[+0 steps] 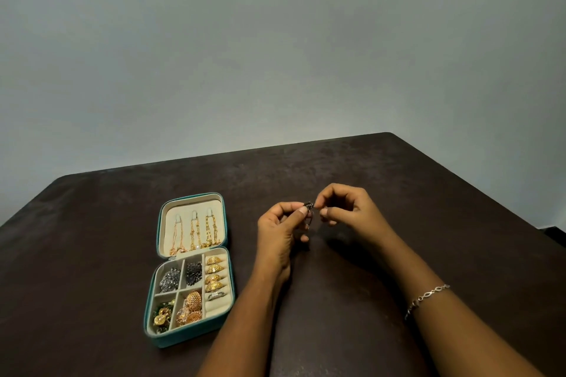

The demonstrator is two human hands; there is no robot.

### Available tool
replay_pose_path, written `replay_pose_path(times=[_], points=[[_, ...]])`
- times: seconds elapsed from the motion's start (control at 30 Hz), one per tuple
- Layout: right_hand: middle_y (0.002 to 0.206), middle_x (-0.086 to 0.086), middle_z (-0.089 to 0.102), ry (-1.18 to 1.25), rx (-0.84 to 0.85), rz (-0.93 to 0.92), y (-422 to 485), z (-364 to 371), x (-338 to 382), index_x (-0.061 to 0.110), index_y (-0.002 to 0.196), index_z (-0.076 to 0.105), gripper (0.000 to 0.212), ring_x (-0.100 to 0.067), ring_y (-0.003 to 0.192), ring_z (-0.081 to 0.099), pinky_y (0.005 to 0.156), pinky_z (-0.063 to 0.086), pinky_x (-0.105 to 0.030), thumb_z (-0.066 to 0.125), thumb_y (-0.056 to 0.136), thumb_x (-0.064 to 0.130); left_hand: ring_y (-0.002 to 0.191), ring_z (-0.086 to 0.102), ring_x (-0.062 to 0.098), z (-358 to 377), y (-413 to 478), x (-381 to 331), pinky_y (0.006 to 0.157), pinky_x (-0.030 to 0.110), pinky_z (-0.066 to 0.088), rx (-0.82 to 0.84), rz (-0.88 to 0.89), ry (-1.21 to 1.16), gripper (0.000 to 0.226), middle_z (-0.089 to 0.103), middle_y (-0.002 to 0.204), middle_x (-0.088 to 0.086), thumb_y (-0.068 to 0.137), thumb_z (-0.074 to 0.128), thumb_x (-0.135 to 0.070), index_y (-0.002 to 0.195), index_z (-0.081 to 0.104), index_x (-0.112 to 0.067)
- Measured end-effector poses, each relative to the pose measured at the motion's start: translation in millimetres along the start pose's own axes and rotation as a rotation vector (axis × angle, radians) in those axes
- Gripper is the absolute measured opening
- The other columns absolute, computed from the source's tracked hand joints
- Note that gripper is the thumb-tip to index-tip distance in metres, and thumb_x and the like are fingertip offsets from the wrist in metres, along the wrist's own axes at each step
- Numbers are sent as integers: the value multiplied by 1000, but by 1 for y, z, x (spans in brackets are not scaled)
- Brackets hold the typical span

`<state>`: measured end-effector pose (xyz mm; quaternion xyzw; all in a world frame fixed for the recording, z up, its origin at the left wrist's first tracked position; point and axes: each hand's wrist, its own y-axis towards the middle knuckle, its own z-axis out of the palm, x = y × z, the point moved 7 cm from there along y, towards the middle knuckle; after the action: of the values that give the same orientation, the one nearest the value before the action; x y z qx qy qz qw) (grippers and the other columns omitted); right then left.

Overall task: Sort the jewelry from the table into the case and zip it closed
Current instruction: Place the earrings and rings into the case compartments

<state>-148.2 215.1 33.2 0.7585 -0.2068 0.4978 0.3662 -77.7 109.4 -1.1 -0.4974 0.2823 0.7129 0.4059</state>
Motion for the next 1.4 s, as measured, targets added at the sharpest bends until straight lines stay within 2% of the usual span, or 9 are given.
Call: replay_pose_path(times=[0.3,0.47,0.57,0.67,0.93,1.07,1.23,1.33,1.4], points=[[81,-3,66,-124,-43,28,1,0,-7,10,85,64,9,-9,75,60,63,46,-16,70,78,10,55,59,7,0,0,0,43,18,42,23,15,32,12,64,67,2,81,62,0,76,61,-11],[70,2,62,-121,-84,54,-1,-2,-8,12,77,64,7,-8,67,57,57,44,-18,68,81,16,53,54,1,-5,1,-3,45,18,41,-30,87,49,11,61,68,1,80,62,2,76,60,-8],[68,4,63,-112,-38,79,-1,3,-8,12,75,66,11,-5,64,57,53,43,-17,70,79,20,60,58,5,-6,2,-8,53,17,43,-45,175,81,13,64,72,5,78,63,6,75,61,-6],[68,5,63,-110,-28,70,0,5,-9,14,76,66,6,-1,63,56,55,41,-16,67,81,15,60,59,4,-4,1,-11,52,14,43,-36,236,130,16,63,72,6,77,63,8,73,61,-7],[73,1,64,-95,-102,79,0,1,-17,8,77,64,7,-9,69,59,68,47,-27,62,84,6,58,57,-3,1,-3,-17,51,10,43,-18,309,128,13,62,75,0,77,65,5,83,62,-6],[69,1,61,-27,-158,97,0,3,-18,4,78,64,5,-7,63,56,57,44,-25,62,83,3,56,58,4,6,-7,-18,45,15,43,8,323,77,4,68,67,-1,85,60,-5,84,63,-7],[66,-3,59,258,-168,180,-5,10,-19,6,82,63,9,-7,57,56,46,44,-17,57,86,1,51,49,2,-1,-8,-23,42,15,40,-85,385,92,12,62,66,-1,88,55,-4,87,65,-11],[65,-1,60,336,-114,216,-7,15,-18,6,83,63,9,-6,57,56,48,43,-17,56,86,1,63,54,2,-7,-2,-19,51,16,44,-90,339,129,17,64,79,3,84,61,-3,95,67,-14],[66,-1,61,340,-73,218,-7,19,-17,7,83,65,11,-6,58,56,49,43,-17,56,86,1,81,63,16,-5,0,-14,69,28,54,-38,279,110,19,68,90,9,81,64,-3,97,69,-13]])
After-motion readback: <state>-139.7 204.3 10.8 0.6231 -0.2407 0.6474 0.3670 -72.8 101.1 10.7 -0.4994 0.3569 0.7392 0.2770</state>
